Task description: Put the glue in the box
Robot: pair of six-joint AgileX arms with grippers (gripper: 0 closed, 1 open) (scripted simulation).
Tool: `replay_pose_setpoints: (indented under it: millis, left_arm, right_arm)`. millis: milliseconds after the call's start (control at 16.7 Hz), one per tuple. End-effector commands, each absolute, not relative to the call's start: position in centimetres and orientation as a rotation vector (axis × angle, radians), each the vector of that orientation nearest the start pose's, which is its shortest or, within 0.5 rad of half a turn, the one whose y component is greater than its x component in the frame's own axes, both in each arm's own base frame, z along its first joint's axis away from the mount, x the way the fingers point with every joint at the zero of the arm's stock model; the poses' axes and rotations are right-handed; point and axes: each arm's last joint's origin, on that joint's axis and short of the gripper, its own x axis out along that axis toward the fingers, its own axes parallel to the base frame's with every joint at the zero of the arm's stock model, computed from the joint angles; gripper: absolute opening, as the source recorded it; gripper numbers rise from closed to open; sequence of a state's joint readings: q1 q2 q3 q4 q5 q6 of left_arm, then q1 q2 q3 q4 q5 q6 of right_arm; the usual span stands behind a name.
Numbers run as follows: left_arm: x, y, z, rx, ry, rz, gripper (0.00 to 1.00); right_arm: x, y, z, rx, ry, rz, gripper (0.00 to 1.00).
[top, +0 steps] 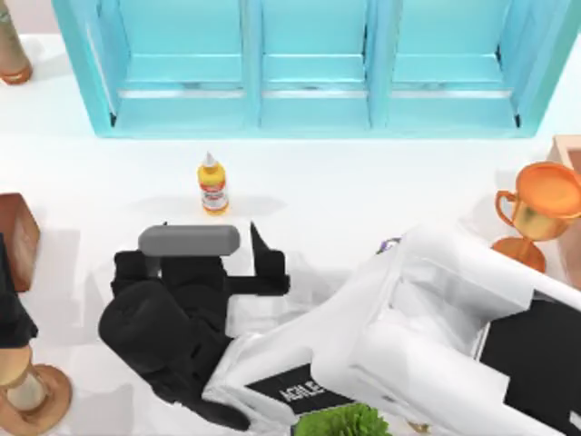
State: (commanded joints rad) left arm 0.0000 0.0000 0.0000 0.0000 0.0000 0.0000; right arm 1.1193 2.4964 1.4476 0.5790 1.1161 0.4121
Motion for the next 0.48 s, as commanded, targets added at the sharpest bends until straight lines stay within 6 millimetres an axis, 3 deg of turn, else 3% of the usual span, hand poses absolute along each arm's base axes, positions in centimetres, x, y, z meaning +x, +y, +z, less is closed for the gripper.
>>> replay_pose_setpoints:
  millis: [240, 480]
  left_arm:
    - [10.6, -0.1, 16.0, 0.0, 0.0, 0.0, 1.0]
    - [10.6, -0.1, 16.0, 0.0, 0.0, 0.0, 1.0]
  right_arm:
    - [24.2, 42.7, 4.1, -0.015, 0.198, -0.012, 1.0]
    - [27.8, 43.0, 3.7, -0.015, 0.199, -0.012, 1.0]
